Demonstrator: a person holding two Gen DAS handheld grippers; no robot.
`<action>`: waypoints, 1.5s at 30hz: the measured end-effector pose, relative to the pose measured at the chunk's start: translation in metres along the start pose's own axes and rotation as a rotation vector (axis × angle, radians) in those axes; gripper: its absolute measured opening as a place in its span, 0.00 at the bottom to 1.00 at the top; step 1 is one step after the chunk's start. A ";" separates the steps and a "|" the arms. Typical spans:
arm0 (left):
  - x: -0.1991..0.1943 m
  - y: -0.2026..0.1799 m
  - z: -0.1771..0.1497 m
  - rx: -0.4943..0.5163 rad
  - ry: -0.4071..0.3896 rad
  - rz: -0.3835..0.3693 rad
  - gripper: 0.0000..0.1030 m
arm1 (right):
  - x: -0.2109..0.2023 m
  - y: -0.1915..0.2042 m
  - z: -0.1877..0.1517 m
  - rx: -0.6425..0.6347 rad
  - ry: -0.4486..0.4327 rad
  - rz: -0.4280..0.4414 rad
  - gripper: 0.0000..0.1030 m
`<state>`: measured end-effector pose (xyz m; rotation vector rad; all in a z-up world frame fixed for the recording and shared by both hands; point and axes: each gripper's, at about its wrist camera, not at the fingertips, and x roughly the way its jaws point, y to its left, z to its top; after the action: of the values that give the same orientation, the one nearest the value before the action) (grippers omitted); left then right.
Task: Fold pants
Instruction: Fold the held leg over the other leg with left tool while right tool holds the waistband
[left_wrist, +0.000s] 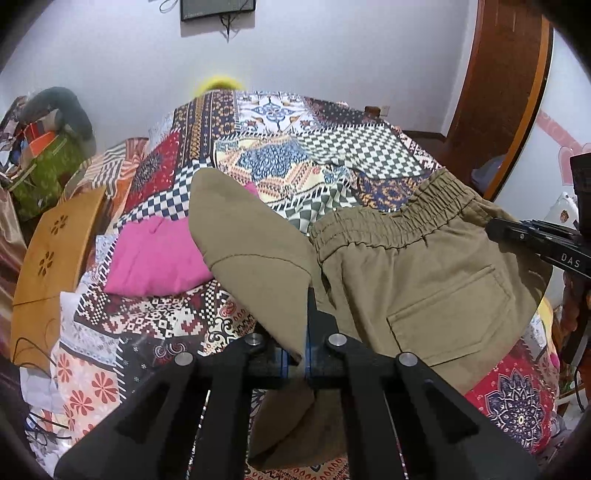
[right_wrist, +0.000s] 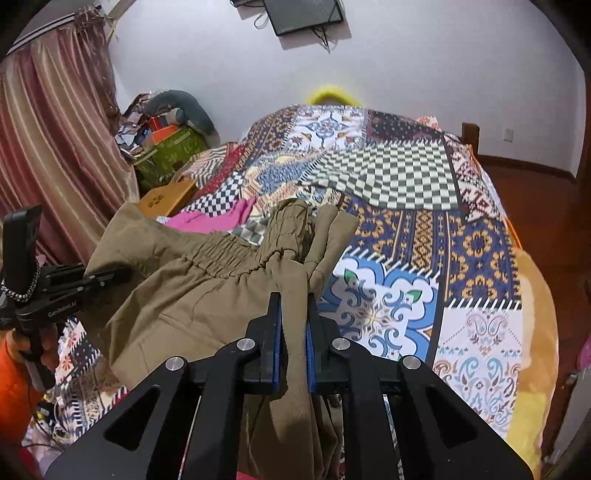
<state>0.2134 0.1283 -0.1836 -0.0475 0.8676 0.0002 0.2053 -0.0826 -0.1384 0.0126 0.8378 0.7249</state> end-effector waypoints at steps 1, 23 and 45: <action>-0.002 0.000 0.001 -0.001 -0.006 0.001 0.05 | -0.001 0.002 0.001 -0.004 -0.004 0.000 0.09; -0.049 0.072 0.038 -0.085 -0.150 0.070 0.04 | 0.026 0.060 0.064 -0.118 -0.080 0.044 0.09; 0.040 0.201 0.076 -0.193 -0.082 0.155 0.04 | 0.151 0.107 0.123 -0.133 -0.053 0.097 0.09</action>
<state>0.2932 0.3312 -0.1739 -0.1600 0.7851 0.2300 0.2947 0.1203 -0.1253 -0.0465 0.7411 0.8668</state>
